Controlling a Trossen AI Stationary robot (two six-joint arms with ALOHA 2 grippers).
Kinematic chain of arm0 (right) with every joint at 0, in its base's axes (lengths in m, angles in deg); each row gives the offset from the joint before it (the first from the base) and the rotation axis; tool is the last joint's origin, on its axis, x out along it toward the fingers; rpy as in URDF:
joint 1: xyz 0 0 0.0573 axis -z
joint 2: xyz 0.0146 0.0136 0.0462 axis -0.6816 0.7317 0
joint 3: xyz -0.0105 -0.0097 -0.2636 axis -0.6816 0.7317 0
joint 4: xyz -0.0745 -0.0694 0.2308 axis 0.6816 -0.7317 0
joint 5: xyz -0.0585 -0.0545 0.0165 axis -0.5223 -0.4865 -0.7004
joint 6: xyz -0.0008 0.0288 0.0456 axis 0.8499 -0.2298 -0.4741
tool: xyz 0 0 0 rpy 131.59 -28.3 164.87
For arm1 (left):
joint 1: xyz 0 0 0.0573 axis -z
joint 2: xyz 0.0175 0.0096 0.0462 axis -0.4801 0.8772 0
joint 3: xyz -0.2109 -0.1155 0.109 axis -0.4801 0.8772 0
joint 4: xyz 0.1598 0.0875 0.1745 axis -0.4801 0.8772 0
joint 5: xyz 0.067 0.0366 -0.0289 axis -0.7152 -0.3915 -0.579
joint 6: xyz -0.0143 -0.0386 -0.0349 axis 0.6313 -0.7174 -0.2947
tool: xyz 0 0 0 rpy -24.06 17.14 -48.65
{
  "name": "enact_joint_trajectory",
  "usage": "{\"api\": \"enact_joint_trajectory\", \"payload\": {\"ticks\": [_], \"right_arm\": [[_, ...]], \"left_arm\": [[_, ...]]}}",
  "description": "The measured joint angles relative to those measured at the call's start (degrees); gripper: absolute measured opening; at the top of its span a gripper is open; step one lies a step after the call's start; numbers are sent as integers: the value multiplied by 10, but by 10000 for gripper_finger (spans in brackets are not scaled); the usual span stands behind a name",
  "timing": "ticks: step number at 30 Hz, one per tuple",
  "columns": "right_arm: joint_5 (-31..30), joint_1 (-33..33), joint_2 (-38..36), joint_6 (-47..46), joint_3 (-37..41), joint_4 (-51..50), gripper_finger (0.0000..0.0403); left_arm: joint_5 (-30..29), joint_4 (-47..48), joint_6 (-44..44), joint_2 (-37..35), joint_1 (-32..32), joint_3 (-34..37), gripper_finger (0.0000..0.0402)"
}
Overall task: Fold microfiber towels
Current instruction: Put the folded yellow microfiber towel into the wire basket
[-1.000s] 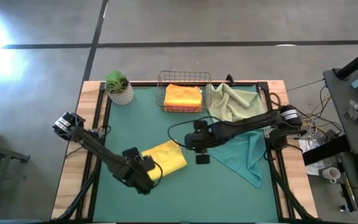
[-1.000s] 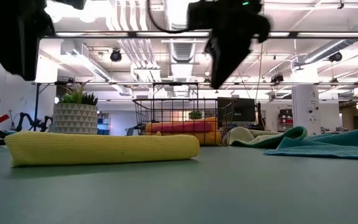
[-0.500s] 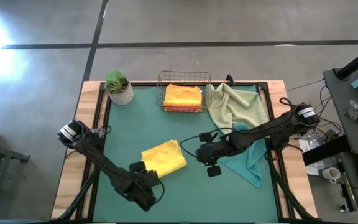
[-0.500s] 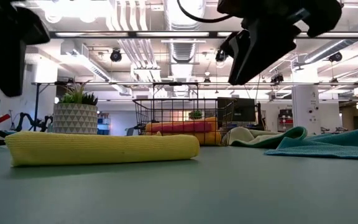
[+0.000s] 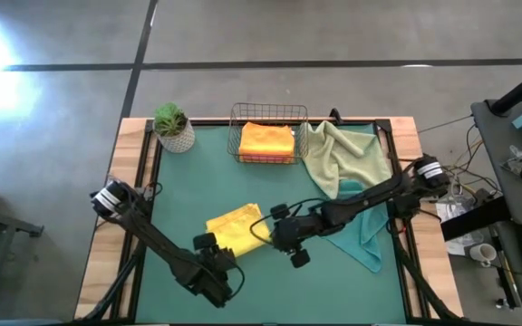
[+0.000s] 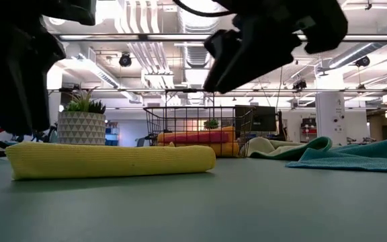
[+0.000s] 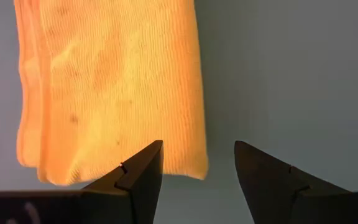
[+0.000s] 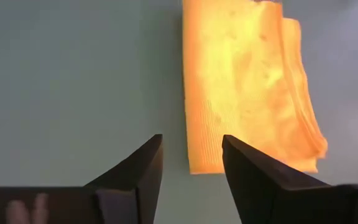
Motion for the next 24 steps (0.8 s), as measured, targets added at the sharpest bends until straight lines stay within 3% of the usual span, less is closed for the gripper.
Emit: {"api": "enact_joint_trajectory", "payload": {"ticks": [11,24], "right_arm": [[-7,-3,92,56,-41,0,179],[-84,3,163,64,-71,-1,178]], "left_arm": [[-19,0,52,27,0,7,183],[-28,-4,56,27,-17,40,183]]}}
